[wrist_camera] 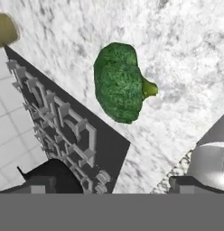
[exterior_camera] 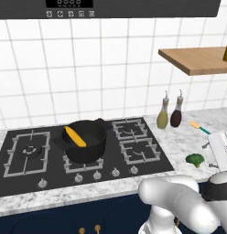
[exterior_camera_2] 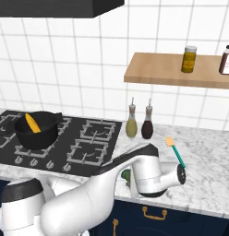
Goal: Put the corn and broccoli in the pot. Retrieve the spatula and lightly stir the vegetables in the pot.
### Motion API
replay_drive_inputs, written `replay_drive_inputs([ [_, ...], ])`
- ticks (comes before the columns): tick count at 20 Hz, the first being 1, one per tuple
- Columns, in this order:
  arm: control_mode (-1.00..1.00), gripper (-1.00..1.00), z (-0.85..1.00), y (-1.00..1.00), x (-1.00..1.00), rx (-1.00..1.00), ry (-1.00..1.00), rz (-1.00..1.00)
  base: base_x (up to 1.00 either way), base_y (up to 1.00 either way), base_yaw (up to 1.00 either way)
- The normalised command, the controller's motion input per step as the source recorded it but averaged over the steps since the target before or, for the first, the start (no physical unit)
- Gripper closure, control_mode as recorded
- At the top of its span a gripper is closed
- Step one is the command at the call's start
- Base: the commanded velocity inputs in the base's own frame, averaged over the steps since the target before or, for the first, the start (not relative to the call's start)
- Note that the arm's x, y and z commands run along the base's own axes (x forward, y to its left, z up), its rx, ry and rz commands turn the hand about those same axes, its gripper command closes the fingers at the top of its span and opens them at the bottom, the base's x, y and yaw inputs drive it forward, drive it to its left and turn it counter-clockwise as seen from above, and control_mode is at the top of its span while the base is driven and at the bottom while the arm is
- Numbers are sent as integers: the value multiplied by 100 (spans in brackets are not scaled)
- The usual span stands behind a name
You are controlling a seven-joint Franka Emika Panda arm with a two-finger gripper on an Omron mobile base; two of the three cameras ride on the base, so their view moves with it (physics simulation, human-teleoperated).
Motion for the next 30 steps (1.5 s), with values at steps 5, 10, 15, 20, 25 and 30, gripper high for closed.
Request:
replay_drive_inputs([
  [5, -100, -100, -37, 0, 29, 5, 19, 0, 0, 0, 0],
  [10, -100, -100, -33, -13, 27, 7, 20, 0, 0, 0, 0],
  [15, -100, -100, -21, -26, 25, 9, 14, 0, 0, 0, 0],
  [20, -100, -100, -20, -14, 21, 5, 8, 1, 0, 0, 0],
  [25, -100, 100, -36, 13, 8, 0, 7, 0, 0, 0, 0],
  [30, -100, 100, -36, 18, 9, 0, 7, 0, 0, 0, 0],
])
